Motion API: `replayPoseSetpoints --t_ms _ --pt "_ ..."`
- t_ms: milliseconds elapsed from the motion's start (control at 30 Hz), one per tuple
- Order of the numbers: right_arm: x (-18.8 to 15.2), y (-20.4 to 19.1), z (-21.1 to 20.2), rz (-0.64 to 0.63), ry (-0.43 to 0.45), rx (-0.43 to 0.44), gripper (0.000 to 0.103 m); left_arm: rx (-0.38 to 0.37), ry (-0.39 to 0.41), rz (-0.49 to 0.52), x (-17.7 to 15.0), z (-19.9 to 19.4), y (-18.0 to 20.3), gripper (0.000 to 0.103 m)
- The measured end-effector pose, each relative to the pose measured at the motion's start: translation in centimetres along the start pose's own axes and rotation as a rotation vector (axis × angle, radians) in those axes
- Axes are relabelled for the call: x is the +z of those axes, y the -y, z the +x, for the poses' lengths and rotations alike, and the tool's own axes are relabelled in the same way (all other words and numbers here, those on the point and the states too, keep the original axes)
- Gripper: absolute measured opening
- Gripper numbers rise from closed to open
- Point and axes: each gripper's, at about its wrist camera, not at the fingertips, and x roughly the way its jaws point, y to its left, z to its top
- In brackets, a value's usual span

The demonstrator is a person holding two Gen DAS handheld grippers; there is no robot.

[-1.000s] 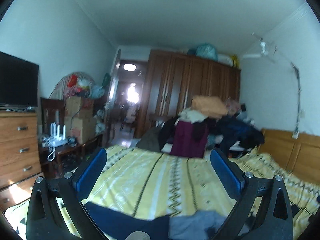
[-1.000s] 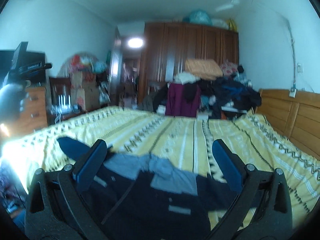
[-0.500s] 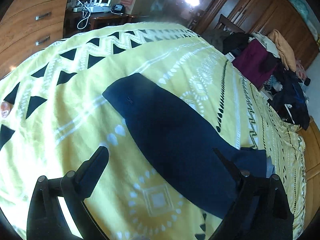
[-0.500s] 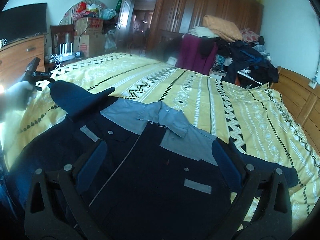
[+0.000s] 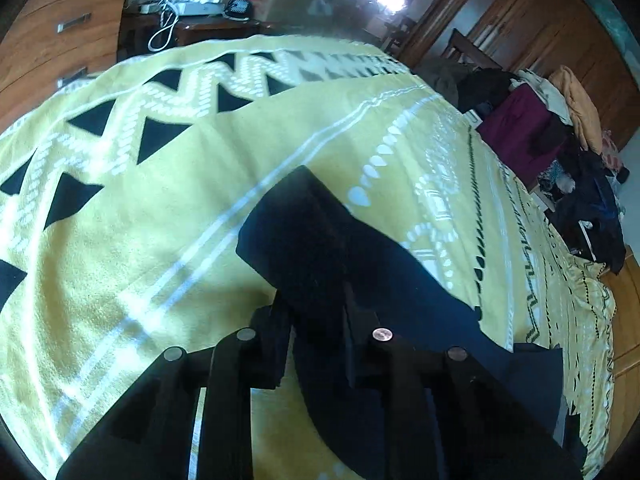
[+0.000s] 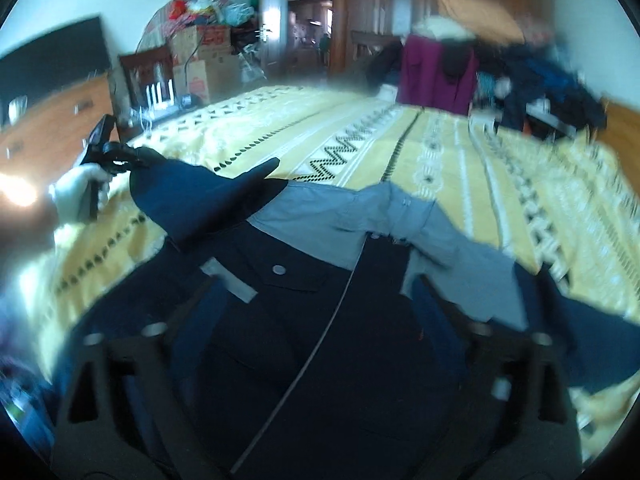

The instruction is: Fold small clothes

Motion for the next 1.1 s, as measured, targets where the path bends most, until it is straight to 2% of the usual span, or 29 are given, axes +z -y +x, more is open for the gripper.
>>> replayPoseSetpoints --t_ms 67,167,267,333,400,467,567,633,700,767,800,867,900,967,1033,1067,1100 --pt "0.0 1.9 0.2 0.098 -0.019 0.038 0.075 -0.07 0.042 0.063 -0.2 -2.3 3.1 0.013" --pt "-0.6 5.5 -0.3 0.237 -0.027 0.054 0.075 -0.232 0.099 0.189 -1.2 -7.0 11.1 0.014" --pt "-1.5 7.9 -1.8 0.294 -0.014 0.033 0.075 -0.43 0.109 0.306 -3.2 -11.2 20.7 0.014" --pt "-2.3 9.5 -3.2 0.327 -0.004 0.006 0.075 -0.599 0.09 0.355 -5.4 -13.7 27.5 0.014" --pt "-3.6 11.3 -4.5 0.365 0.0 -0.022 0.076 -0.746 0.043 0.404 -8.2 -15.1 33.6 0.014" --pt "-4.8 12.8 -5.2 0.397 -0.008 -0.044 0.076 -0.863 -0.039 0.441 -11.5 -15.4 38.8 0.02" --pt "-6.6 15.1 -5.5 0.448 -0.041 -0.076 0.076 -0.935 -0.203 0.524 -17.0 -15.5 43.8 0.024" --pt "-7.8 16.3 -5.5 0.47 -0.061 -0.089 0.076 -0.953 -0.253 0.576 -19.5 -16.4 44.1 0.028" --pt "-8.5 17.3 -5.2 0.482 -0.074 -0.093 0.076 -0.917 -0.262 0.605 -20.3 -16.9 42.5 0.036" --pt "-8.8 18.1 -4.9 0.491 -0.079 -0.087 0.076 -0.836 -0.256 0.584 -19.4 -16.8 39.3 0.038" --pt "-8.6 18.5 -4.5 0.498 -0.076 -0.081 0.077 -0.774 -0.242 0.567 -18.7 -16.5 37.7 0.038" --pt "-8.2 19.3 -3.7 0.505 -0.066 -0.061 0.077 -0.59 -0.178 0.59 -17.2 -15.9 33.9 0.039" --pt "-7.9 19.9 -3.0 0.506 -0.063 -0.056 0.078 -0.506 -0.187 0.59 -16.4 -15.0 32.0 0.039" --pt "-7.3 20.9 -1.1 0.511 -0.072 -0.036 0.081 -0.376 -0.265 0.593 -16.1 -12.6 28.5 0.039" --pt "-7.0 21.9 0.5 0.517 -0.085 -0.03 0.082 -0.2 -0.345 0.62 -16.5 -10.6 24.5 0.039" --pt "-6.9 22.5 1.8 0.523 -0.112 -0.015 0.082 -0.136 -0.385 0.62 -17.0 -9.8 22.6 0.034" --pt "-6.9 22.9 2.6 0.531 -0.128 -0.01 0.082 -0.115 -0.398 0.617 -17.3 -10.0 20.3 0.026"
